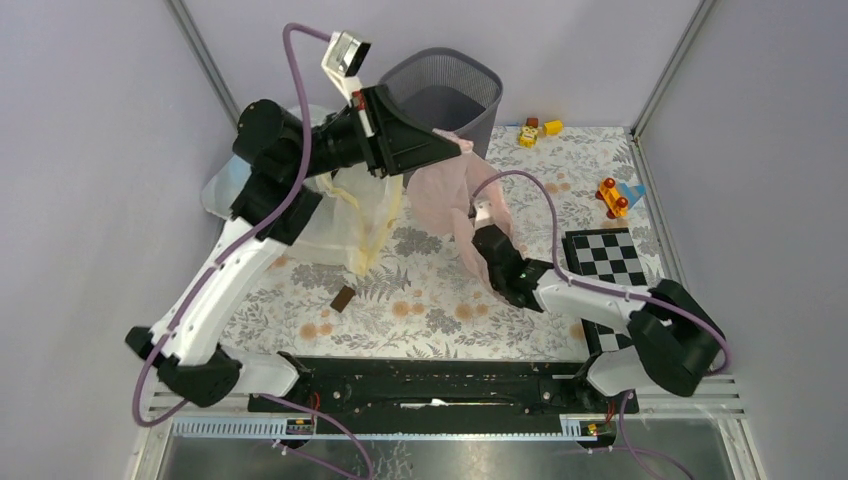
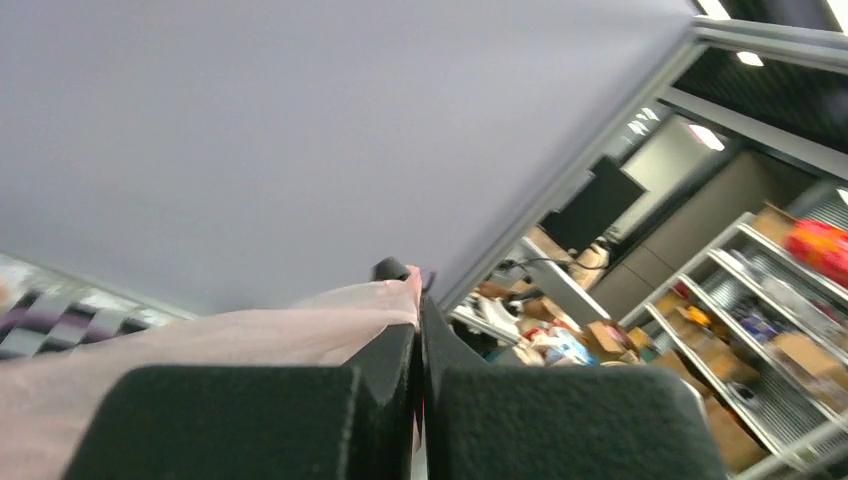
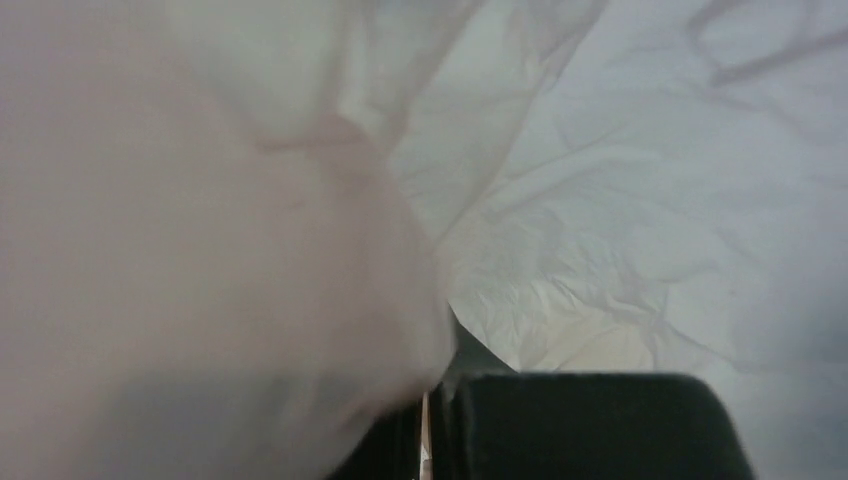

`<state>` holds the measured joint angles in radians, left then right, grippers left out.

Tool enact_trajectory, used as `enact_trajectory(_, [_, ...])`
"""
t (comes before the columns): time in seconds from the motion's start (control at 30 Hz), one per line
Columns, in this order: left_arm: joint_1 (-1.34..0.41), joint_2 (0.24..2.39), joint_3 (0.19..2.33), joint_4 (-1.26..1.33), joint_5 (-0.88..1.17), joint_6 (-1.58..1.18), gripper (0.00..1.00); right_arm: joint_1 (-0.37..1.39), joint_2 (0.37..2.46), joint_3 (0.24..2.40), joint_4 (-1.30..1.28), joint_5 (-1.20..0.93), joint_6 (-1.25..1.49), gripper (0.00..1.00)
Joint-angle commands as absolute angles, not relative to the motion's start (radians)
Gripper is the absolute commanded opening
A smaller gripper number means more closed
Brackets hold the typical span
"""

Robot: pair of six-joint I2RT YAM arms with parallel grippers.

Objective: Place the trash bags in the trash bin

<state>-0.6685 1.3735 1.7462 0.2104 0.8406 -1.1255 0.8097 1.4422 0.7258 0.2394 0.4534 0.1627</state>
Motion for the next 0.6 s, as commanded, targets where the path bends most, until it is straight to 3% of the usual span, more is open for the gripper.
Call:
enact_trajectory(0.0, [-0.646,1.253,1.680,-0.212,0.690,-0.781,0.00,0.813,1.302,0.713,0.139,0.688,0.202,0.00])
enact_trajectory(0.13, [-0.644,1.189,1.576,-0.384,0.530,-0.621,0.00,0.811,1.247,0.726,0.059,0.805,0.250,0.00])
enact_trajectory(0.27, [-0.644,1.120,1.460,-0.487,0.345,-0.524,0.00,0.810,1.232,0.756,-0.046,0.851,0.281,0.06])
enact_trajectory(0.47, [-0.644,1.060,1.226,-0.486,0.197,-0.475,0.00,0.810,1.180,0.785,-0.039,0.636,0.234,0.40])
enact_trajectory(0.57, [-0.644,1.051,1.149,-0.446,0.184,-0.471,0.00,0.810,1.169,0.805,-0.010,0.517,0.222,0.48])
